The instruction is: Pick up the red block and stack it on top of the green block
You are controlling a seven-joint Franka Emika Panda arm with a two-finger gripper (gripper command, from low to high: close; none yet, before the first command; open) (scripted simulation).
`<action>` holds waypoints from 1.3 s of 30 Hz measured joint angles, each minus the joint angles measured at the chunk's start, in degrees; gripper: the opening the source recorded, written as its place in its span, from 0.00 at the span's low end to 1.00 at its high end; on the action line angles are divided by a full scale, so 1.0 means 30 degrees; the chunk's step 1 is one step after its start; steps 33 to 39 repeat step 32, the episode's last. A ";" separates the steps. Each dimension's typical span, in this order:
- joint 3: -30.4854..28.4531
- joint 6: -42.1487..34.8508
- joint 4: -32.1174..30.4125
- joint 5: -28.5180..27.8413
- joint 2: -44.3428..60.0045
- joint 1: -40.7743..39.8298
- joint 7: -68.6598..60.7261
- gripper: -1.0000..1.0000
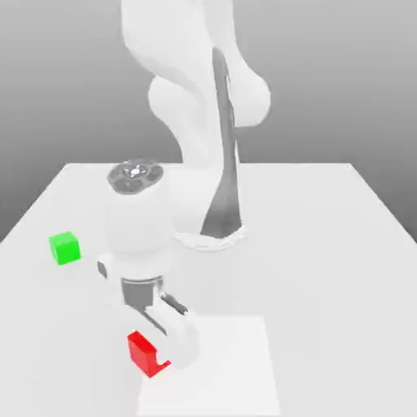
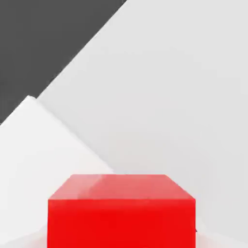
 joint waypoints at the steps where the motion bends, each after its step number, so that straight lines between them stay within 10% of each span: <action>1: 0.0023 -0.0573 -0.0102 0.0032 -0.0677 -0.0015 -0.0027 0.00; 18: -0.8600 -0.2890 -0.4989 -0.4280 -0.8078 -1.2441 -0.6251 0.00; 31: -1.0501 0.1745 -0.5051 0.2865 -0.2986 -0.9456 -1.1634 0.00; 32: -1.0563 0.2112 -0.5064 0.2679 -0.2706 -0.9512 -1.1499 1.00; 39: -1.0563 0.2112 -0.5064 0.2679 -0.2706 -0.9512 -1.1499 1.00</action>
